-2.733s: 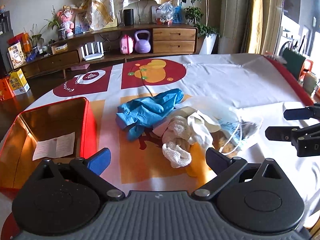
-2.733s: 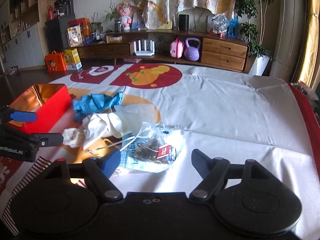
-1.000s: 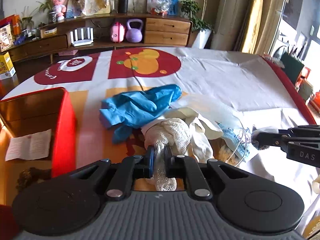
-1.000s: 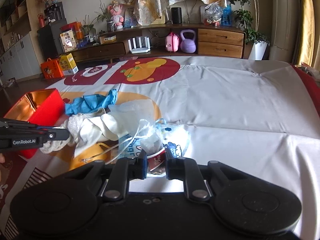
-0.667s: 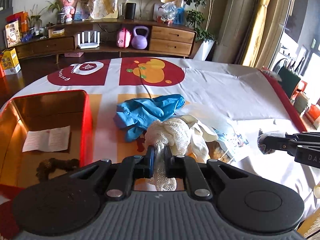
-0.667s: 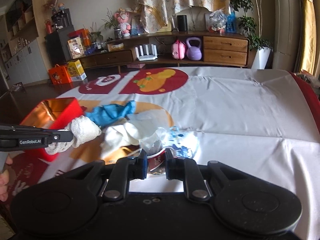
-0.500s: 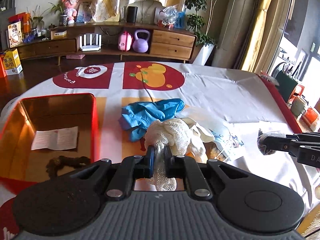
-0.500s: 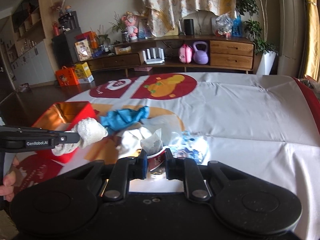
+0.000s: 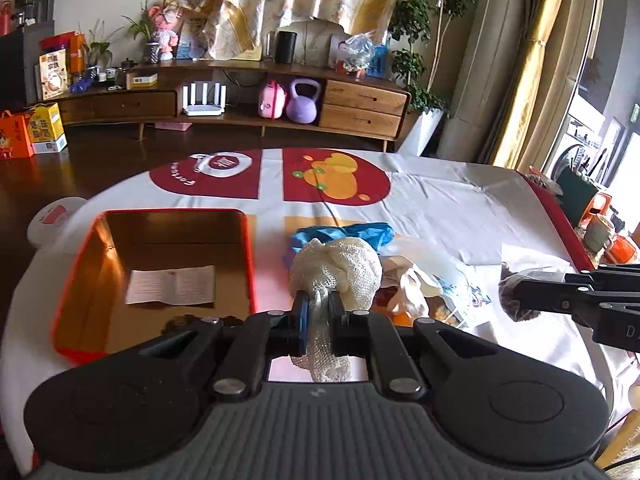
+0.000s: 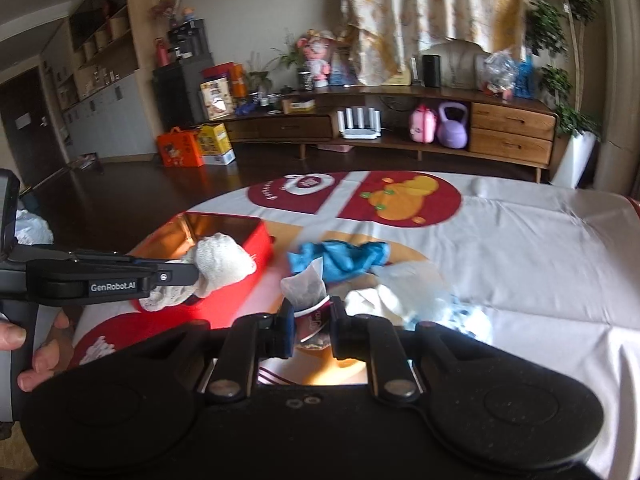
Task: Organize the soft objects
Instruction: 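Carry the packet with the right tool while the left tool carries the mesh fabric toward the tin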
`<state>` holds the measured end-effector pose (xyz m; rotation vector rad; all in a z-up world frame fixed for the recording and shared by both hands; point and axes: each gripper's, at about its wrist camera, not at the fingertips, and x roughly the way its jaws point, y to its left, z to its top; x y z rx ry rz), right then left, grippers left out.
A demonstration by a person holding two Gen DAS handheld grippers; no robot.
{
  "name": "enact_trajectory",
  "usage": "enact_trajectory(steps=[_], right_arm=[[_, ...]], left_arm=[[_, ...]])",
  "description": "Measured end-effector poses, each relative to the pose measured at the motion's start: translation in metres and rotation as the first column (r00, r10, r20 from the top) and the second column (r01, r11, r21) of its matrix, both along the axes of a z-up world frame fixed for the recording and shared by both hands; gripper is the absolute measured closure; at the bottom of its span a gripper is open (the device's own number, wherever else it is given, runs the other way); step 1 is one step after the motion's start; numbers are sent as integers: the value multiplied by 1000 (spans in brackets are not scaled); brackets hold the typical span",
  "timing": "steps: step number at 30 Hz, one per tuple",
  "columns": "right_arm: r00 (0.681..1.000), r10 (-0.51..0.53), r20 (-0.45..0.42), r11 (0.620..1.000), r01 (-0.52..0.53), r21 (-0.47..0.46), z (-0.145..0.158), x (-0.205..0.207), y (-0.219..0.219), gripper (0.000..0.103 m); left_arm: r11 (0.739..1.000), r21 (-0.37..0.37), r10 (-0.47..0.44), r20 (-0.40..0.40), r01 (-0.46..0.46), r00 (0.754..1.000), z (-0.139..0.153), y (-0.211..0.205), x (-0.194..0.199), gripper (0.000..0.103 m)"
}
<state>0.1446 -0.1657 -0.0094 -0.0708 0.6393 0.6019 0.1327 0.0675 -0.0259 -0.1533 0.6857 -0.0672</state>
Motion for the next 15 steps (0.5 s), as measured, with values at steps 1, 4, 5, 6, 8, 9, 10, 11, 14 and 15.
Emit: enact_trajectory(steps=[1,4,5,6,8,9,10,11,14,15], right_arm=[[1000,11,1,1000,-11,0,2,-1,5,87],[999,42,6,999,-42,-2,6,-3,22,87],[999,53,6,999,-53,0,8,-3,28,87],[998,63,7,998,-63,2,9,-3,32,87],[997,81,10,997,-81,2,12,-3,43,87],[996,91,13,996,-91,1,13,-3,48,87],[995,99,16,995,-99,-1,15,-3,54,87],[994,106,17,994,-105,-2,15,-3,59,87],[992,128,17,992,-128,-7,16,-1,76,87],[991,136,18,991,-136,-9,16,0,82,87]], left_arm=[[1000,-1,4,1,-4,1000,2,4,-2,93],[1000,4,21,5,-21,1000,7,15,-8,93],[1000,3,27,6,-27,1000,9,19,-10,93],[999,1,34,7,-34,999,10,23,-12,93],[999,2,53,11,-53,999,13,32,-15,93],[998,1,60,11,-60,998,14,36,-16,93],[998,1,66,11,-66,998,15,41,-17,93],[997,0,74,12,-74,997,16,46,-19,93],[996,3,91,15,-91,996,17,59,-22,93],[995,2,97,15,-97,995,18,64,-23,93]])
